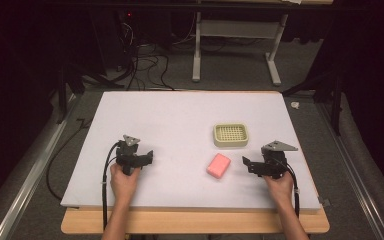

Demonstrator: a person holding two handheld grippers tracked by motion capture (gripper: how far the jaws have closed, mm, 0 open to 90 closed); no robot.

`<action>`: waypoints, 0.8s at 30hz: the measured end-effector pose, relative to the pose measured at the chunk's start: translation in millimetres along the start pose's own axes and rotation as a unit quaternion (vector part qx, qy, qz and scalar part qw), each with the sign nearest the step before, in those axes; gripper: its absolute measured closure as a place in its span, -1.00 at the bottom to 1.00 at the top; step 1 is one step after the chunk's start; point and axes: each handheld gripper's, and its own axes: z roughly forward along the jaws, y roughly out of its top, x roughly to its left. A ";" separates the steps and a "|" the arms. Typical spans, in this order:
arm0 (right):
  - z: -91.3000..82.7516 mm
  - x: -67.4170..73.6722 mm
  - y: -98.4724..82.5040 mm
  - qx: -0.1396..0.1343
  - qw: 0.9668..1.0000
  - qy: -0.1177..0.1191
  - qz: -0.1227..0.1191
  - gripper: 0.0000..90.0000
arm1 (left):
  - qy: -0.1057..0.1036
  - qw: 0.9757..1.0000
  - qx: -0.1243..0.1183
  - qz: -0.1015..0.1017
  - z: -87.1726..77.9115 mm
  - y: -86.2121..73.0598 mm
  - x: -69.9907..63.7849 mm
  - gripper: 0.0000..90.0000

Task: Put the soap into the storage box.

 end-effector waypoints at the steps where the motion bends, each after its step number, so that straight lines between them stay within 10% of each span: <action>1: -0.6 1.6 0.0 -0.001 1.000 0.003 0.002 -0.66 | 0.000 1.000 0.000 0.000 0.0 0.0 0.0 -0.57; 24: -2.2 35.1 2.5 -0.008 0.998 0.052 -0.034 -0.68 | 0.000 1.000 0.000 0.000 -0.1 0.0 0.0 -0.57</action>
